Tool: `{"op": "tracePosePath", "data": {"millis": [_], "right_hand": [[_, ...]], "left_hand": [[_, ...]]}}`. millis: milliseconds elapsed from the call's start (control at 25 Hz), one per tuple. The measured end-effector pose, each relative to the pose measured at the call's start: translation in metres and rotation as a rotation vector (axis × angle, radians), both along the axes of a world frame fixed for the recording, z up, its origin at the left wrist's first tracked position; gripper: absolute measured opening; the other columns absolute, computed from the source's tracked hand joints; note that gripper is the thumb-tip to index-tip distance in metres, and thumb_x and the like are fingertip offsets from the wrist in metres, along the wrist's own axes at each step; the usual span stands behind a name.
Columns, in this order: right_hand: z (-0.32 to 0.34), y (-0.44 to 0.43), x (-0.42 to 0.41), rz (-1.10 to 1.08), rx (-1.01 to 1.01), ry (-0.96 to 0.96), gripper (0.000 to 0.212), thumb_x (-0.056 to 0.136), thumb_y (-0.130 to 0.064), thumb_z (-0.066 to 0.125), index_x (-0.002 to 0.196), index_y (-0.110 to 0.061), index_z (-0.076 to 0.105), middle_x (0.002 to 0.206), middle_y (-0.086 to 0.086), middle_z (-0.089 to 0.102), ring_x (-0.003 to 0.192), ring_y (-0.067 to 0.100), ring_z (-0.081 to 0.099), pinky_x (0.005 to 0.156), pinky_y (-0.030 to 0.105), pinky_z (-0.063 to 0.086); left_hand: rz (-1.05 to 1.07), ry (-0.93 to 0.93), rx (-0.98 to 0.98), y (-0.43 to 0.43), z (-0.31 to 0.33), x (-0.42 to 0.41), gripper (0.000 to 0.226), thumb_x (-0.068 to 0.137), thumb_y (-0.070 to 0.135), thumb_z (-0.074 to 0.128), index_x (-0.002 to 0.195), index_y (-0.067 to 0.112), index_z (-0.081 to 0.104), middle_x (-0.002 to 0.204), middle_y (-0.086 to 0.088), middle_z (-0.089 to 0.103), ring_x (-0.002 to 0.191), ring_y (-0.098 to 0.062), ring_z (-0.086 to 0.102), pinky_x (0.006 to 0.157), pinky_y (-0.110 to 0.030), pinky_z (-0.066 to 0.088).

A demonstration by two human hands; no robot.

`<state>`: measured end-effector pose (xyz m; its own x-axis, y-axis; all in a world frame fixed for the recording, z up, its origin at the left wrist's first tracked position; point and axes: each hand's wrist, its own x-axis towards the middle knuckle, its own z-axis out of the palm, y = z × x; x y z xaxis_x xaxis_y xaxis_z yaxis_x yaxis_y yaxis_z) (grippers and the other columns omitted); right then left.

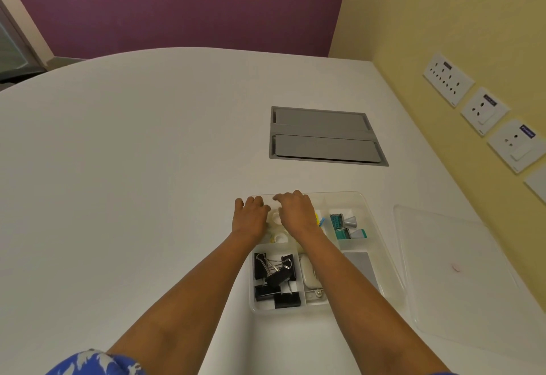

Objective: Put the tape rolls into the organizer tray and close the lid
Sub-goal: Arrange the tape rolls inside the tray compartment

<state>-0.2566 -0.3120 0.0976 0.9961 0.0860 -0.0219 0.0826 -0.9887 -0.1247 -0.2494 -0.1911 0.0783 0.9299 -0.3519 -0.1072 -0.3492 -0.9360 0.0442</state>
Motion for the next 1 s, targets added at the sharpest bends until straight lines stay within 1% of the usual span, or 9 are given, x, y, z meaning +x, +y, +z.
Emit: {"op": "tracePosePath", "data": {"millis": [120, 240, 400, 600, 720, 1000], "right_hand": [[0.005, -0.003, -0.008, -0.063, 0.078, -0.029, 0.041, 0.097, -0.007, 0.047, 0.136, -0.016, 0.050, 0.128, 0.009, 0.063, 0.119, 0.026, 0.053, 0.098, 0.034, 0.042], [0.010, -0.004, -0.018, -0.082, 0.105, -0.035, 0.039, 0.098, -0.011, 0.046, 0.136, -0.015, 0.050, 0.131, 0.008, 0.062, 0.120, 0.026, 0.054, 0.099, 0.035, 0.041], [0.017, 0.001, -0.033, -0.105, 0.088, -0.048, 0.039, 0.098, -0.014, 0.046, 0.137, -0.016, 0.050, 0.133, 0.008, 0.061, 0.121, 0.026, 0.053, 0.102, 0.036, 0.042], [0.025, 0.009, -0.052, -0.137, 0.062, -0.052, 0.040, 0.097, -0.014, 0.046, 0.137, -0.016, 0.049, 0.132, 0.007, 0.060, 0.120, 0.025, 0.054, 0.100, 0.036, 0.041], [0.028, 0.015, -0.064, -0.156, 0.052, -0.069, 0.040, 0.097, -0.017, 0.046, 0.137, -0.017, 0.049, 0.134, 0.006, 0.059, 0.121, 0.025, 0.053, 0.100, 0.036, 0.041], [0.026, 0.012, -0.088, -0.215, 0.074, -0.084, 0.038, 0.096, -0.019, 0.050, 0.134, -0.016, 0.052, 0.131, 0.006, 0.061, 0.119, 0.025, 0.054, 0.099, 0.037, 0.043]], "left_hand": [[0.039, -0.045, -0.116, 0.003, 0.008, -0.005, 0.037, 0.098, 0.024, 0.046, 0.134, 0.022, 0.049, 0.138, -0.002, 0.048, 0.128, -0.020, 0.044, 0.105, -0.036, 0.028], [0.062, -0.075, -0.162, 0.008, 0.019, -0.012, 0.036, 0.098, 0.023, 0.045, 0.134, 0.021, 0.051, 0.137, -0.002, 0.050, 0.126, -0.020, 0.046, 0.103, -0.035, 0.031], [0.051, -0.096, -0.174, 0.016, 0.030, -0.025, 0.035, 0.098, 0.023, 0.043, 0.133, 0.021, 0.051, 0.136, -0.002, 0.050, 0.125, -0.020, 0.046, 0.102, -0.035, 0.031], [0.028, -0.111, -0.176, 0.030, 0.041, -0.041, 0.035, 0.099, 0.023, 0.042, 0.132, 0.020, 0.052, 0.135, -0.002, 0.051, 0.124, -0.020, 0.047, 0.102, -0.035, 0.032], [0.008, -0.110, -0.181, 0.039, 0.047, -0.051, 0.035, 0.099, 0.024, 0.042, 0.133, 0.020, 0.052, 0.135, -0.003, 0.051, 0.124, -0.021, 0.046, 0.102, -0.035, 0.032], [-0.012, -0.117, -0.216, 0.037, 0.053, -0.068, 0.036, 0.099, 0.026, 0.041, 0.133, 0.019, 0.052, 0.135, -0.004, 0.052, 0.124, -0.022, 0.047, 0.102, -0.036, 0.033]]}}
